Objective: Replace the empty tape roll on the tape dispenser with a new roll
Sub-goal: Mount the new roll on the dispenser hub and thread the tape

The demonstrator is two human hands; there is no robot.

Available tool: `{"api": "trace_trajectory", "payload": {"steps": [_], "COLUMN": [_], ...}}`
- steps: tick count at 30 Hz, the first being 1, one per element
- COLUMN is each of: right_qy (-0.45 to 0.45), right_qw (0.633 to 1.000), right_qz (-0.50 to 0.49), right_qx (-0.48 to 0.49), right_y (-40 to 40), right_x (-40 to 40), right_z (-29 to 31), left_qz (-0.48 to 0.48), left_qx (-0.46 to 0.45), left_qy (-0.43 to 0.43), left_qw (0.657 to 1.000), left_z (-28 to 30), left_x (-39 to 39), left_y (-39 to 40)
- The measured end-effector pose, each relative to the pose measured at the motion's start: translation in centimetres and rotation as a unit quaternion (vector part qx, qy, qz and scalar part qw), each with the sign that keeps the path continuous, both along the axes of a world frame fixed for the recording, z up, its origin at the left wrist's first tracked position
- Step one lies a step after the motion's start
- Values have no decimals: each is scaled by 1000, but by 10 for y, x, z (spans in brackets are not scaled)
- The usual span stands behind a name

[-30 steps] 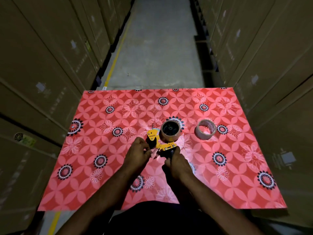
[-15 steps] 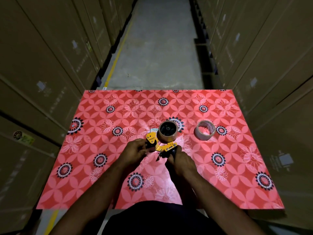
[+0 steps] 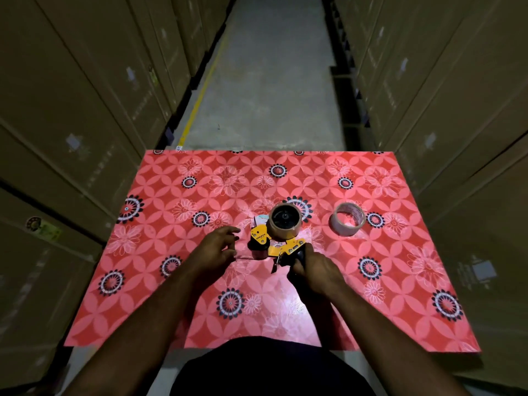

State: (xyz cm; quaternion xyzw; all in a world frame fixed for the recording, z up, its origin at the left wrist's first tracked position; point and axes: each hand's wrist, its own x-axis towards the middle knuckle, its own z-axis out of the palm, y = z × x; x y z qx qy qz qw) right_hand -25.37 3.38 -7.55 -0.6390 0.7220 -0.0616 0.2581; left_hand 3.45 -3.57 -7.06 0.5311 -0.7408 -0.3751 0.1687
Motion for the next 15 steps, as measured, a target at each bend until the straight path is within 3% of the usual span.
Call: {"api": "trace_trajectory", "payload": {"steps": [11, 15], "right_qy": [11, 91], "right_qw": [998, 990], "right_qz": [52, 54], "right_qx": [18, -91], "right_y": [-2, 0], "right_x": [-17, -11], "right_z": [4, 1], "left_qz": [-47, -46], "left_qx": [-31, -33], "left_qy": [-88, -124], "left_qw": [995, 991], "left_z": [2, 4], "left_x": [6, 8], "left_y": [-10, -3]}}
